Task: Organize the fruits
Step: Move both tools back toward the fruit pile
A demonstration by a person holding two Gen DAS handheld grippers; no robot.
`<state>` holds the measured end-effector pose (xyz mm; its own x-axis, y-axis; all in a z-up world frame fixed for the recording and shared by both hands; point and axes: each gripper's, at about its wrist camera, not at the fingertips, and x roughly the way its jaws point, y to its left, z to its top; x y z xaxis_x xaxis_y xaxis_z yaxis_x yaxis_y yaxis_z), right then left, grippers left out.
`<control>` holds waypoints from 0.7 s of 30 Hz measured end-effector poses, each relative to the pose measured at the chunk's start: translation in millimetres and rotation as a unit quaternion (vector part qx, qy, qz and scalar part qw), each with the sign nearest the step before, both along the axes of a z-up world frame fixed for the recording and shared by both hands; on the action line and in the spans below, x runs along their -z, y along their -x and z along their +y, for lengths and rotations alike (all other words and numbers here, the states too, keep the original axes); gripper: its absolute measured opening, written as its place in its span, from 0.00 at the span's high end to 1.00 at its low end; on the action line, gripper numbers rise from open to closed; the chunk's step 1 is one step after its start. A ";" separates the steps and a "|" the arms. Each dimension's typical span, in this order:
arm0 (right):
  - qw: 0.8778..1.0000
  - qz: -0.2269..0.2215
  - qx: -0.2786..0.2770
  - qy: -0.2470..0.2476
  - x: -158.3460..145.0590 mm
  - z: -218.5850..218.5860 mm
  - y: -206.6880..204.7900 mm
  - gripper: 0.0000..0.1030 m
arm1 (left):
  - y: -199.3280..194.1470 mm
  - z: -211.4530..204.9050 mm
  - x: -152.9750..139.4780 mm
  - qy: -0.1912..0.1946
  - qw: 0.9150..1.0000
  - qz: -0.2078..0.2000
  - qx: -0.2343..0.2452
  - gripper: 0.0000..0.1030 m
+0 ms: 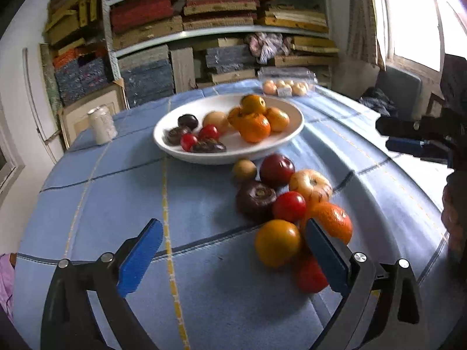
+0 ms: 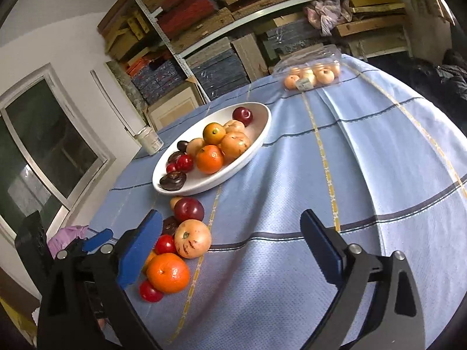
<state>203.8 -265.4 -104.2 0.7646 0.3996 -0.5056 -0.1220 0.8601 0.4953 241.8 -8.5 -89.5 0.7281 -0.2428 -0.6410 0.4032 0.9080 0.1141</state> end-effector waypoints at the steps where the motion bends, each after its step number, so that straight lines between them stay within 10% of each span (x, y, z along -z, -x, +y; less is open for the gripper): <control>1: 1.000 -0.001 -0.002 0.000 -0.7 0.5 0.5 0.09 | -4.7 -0.3 4.0 -0.006 1.000 0.014 -0.006 0.04; 9: 1.000 -0.003 -0.007 0.000 -3.3 2.4 1.4 0.09 | -15.2 44.8 1.3 0.025 0.995 0.014 -0.097 0.04; 21: 1.000 -0.007 -0.017 0.006 -6.8 9.2 3.3 0.09 | -19.0 29.1 13.2 0.025 0.997 0.059 -0.047 0.12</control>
<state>200.5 -256.2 -97.4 0.7584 0.4190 -0.4993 -0.1577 0.8612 0.4832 260.8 20.6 -102.6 0.6695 -0.2108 -0.7123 0.3239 0.9458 0.0245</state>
